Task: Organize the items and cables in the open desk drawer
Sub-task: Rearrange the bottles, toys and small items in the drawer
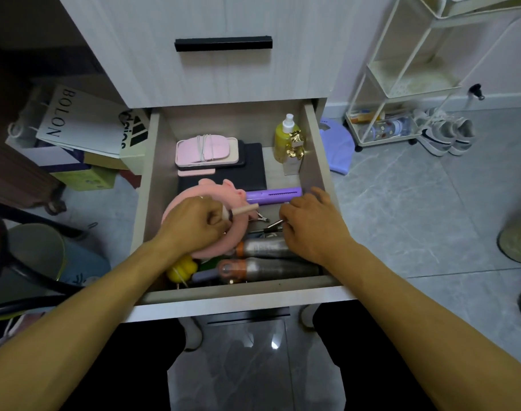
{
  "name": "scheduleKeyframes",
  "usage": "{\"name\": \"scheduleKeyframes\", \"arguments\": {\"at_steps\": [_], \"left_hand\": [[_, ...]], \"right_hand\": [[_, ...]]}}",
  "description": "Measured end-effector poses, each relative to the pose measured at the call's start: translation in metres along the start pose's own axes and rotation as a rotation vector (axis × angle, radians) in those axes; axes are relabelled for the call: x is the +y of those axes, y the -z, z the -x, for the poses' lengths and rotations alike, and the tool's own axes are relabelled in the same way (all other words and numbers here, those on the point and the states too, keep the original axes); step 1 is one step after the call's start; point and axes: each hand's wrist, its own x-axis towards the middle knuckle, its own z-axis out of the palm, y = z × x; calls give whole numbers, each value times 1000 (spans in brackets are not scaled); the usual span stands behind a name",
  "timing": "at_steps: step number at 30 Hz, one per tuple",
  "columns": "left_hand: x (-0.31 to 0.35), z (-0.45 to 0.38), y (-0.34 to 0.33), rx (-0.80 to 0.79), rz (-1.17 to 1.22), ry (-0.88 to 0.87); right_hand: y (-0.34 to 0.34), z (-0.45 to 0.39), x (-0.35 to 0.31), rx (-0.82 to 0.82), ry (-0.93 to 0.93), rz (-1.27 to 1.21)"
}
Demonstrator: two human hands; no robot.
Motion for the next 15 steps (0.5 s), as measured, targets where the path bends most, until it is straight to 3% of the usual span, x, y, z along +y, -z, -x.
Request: {"name": "scheduleKeyframes", "arguments": {"at_steps": [6,9,15], "left_hand": [[-2,19,21,100,-264,29],[-6,21,27,115,-349,-13],[-28,35,29,173,-547,-26]], "right_hand": [[-3,-33,-21,-190,15,-175],[-25,-52,-28,-270,190,-91],[-45,-73,-26,-241,297,-83]]}}
